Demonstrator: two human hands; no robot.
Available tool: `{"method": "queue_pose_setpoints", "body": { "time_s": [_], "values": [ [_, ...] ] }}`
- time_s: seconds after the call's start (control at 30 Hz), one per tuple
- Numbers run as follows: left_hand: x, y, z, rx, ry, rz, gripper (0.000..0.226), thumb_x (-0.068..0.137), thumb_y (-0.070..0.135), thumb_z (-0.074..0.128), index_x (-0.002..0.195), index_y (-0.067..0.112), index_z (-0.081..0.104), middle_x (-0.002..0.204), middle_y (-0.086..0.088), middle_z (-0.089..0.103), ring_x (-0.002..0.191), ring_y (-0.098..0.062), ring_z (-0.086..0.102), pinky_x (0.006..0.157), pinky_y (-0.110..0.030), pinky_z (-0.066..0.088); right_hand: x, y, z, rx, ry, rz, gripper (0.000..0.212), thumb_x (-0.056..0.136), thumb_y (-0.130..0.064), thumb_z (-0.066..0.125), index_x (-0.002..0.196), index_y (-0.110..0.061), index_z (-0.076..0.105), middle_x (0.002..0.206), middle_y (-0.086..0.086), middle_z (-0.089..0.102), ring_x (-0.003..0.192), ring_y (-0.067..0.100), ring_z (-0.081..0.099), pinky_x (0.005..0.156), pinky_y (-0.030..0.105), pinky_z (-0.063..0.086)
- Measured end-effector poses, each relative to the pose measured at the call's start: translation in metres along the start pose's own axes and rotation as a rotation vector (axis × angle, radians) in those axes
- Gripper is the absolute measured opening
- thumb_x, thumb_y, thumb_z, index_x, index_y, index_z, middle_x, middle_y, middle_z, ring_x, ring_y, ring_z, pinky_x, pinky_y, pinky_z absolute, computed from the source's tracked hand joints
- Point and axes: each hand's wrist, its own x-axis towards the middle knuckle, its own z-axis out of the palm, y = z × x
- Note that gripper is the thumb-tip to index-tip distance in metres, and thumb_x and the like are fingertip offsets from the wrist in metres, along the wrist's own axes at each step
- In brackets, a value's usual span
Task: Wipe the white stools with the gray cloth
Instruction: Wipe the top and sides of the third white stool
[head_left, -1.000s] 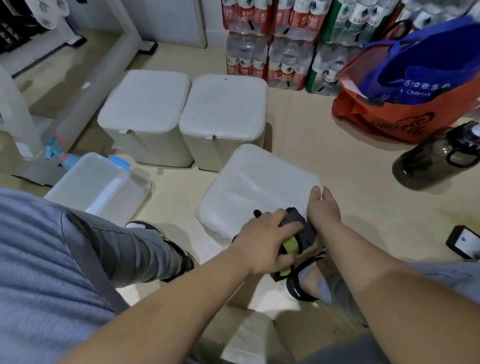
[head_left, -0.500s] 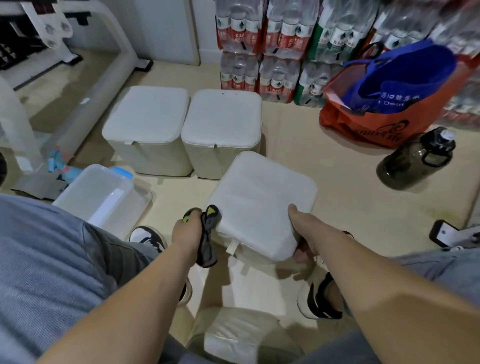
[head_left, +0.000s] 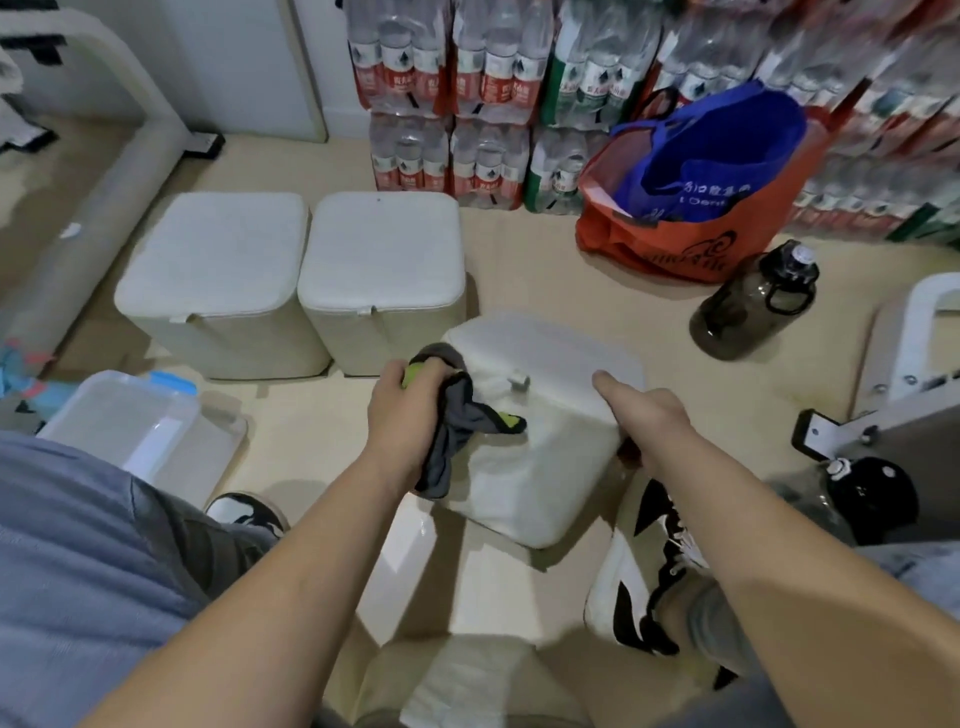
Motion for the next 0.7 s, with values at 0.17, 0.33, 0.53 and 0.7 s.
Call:
{"method": "queue_pose_setpoints", "body": {
  "time_s": [0.17,0.33,0.53,0.7],
  "values": [
    [0.011,-0.008,0.024,0.475,-0.023,0.303,0.033,0.084,0.037,0.068,0.116,0.034,0.059,0.114,0.012,0.064,0.102,-0.010,0.061,0.083,-0.034,0.049,0.001,-0.011,0.010,-0.338,-0.044,-0.025,0.090,0.090,-0.071,0.046,0.160,-0.015,0.037,0.150,0.021,0.054,0.130,0.041,0.057,0.097,0.045,0.051],
    [0.014,-0.036,0.041,0.707,-0.115,0.542,0.056,0.090,0.037,0.068,0.142,0.030,0.048,0.138,0.011,0.051,0.119,-0.013,0.054,0.086,-0.035,0.049,-0.007,-0.039,0.002,-0.592,0.060,-0.419,0.057,0.099,-0.071,0.035,0.145,-0.043,0.054,0.148,0.002,0.049,0.140,0.029,0.046,0.110,0.048,0.044],
    [0.027,-0.031,0.045,0.692,-0.025,0.530,0.053,0.087,0.045,0.068,0.137,0.033,0.054,0.134,0.011,0.042,0.108,-0.012,0.059,0.083,-0.033,0.051,-0.010,-0.052,0.026,-0.722,-0.057,-0.733,0.054,0.080,-0.088,0.054,0.102,-0.038,0.060,0.107,-0.010,0.055,0.110,0.013,0.050,0.090,0.038,0.045],
    [0.025,-0.022,0.062,0.462,0.138,0.456,0.050,0.091,0.037,0.071,0.138,0.025,0.057,0.126,0.006,0.044,0.105,-0.009,0.057,0.086,-0.027,0.046,0.004,-0.064,0.031,-0.800,-0.027,-0.729,0.051,0.109,-0.059,0.035,0.074,-0.024,0.045,0.080,-0.003,0.058,0.088,0.030,0.058,0.071,0.038,0.037]
  ]
}}
